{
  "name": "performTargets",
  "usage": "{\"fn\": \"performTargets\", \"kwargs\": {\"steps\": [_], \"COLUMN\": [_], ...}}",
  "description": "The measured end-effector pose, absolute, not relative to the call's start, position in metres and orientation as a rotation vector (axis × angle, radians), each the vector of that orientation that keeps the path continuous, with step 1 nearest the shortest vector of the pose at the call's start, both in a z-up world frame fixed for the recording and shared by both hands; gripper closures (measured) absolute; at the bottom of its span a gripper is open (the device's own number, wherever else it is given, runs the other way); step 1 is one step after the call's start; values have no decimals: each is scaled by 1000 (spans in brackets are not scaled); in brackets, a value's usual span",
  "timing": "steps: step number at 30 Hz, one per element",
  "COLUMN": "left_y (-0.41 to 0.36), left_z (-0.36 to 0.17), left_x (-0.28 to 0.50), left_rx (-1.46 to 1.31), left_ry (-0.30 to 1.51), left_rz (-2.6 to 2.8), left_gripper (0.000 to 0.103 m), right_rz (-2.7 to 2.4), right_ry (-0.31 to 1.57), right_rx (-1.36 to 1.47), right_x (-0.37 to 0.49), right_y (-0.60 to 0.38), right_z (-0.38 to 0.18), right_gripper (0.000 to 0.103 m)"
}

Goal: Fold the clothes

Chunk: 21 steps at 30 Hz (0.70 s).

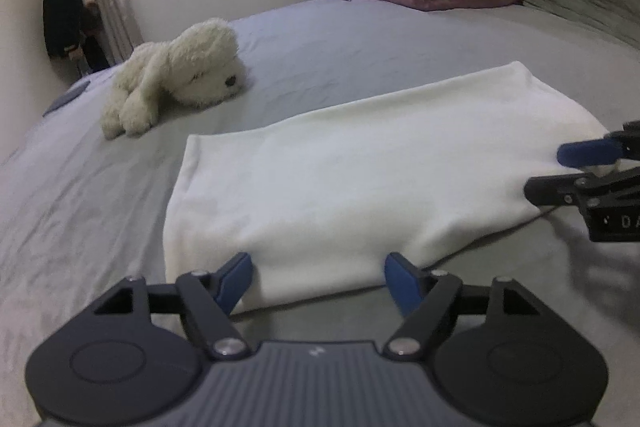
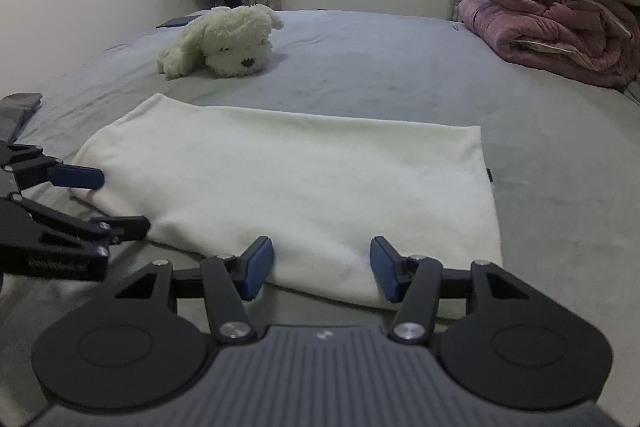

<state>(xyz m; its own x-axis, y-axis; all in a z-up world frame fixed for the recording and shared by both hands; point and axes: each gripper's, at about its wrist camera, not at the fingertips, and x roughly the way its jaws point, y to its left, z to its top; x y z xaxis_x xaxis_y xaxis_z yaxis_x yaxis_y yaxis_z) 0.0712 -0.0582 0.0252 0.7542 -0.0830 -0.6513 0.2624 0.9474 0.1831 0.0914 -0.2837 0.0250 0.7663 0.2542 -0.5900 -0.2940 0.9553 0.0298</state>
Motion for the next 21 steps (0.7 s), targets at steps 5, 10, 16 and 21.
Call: {"fn": "performTargets", "kwargs": {"steps": [5, 10, 16, 21], "left_y": [-54, -46, -29, -9], "left_z": [26, 28, 35, 41], "left_x": [73, 76, 78, 80], "left_rx": [262, 235, 183, 138], "left_ry": [703, 721, 751, 759], "left_rz": [-195, -190, -213, -240], "left_gripper": [26, 26, 26, 27], "right_rz": [287, 276, 278, 269], "right_ry": [636, 645, 656, 667], "right_rx": [-80, -68, -23, -4], "right_x": [90, 90, 91, 88], "right_y": [-287, -298, -312, -320], "right_z": [27, 27, 32, 39], "right_gripper": [47, 48, 55, 56]}}
